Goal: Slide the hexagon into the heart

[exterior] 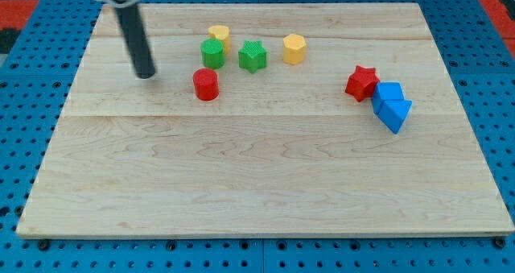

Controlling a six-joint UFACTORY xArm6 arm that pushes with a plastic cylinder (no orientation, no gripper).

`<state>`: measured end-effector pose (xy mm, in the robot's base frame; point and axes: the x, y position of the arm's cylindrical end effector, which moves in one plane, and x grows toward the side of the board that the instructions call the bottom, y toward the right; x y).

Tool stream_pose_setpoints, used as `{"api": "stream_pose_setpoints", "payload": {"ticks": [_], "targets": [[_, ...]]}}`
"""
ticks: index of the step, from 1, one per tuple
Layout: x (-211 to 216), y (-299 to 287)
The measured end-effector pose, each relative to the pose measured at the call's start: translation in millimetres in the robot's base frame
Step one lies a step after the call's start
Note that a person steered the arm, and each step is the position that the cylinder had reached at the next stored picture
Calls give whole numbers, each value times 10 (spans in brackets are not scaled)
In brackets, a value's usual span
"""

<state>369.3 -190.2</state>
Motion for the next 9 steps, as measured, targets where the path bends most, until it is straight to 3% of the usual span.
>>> {"api": "stream_pose_setpoints", "payload": {"ticks": [2,3,4,6,8,9], "targets": [[154,2180],[168,2881],[234,3127],[-507,3334],[-702,1997],[-854,1651]]}}
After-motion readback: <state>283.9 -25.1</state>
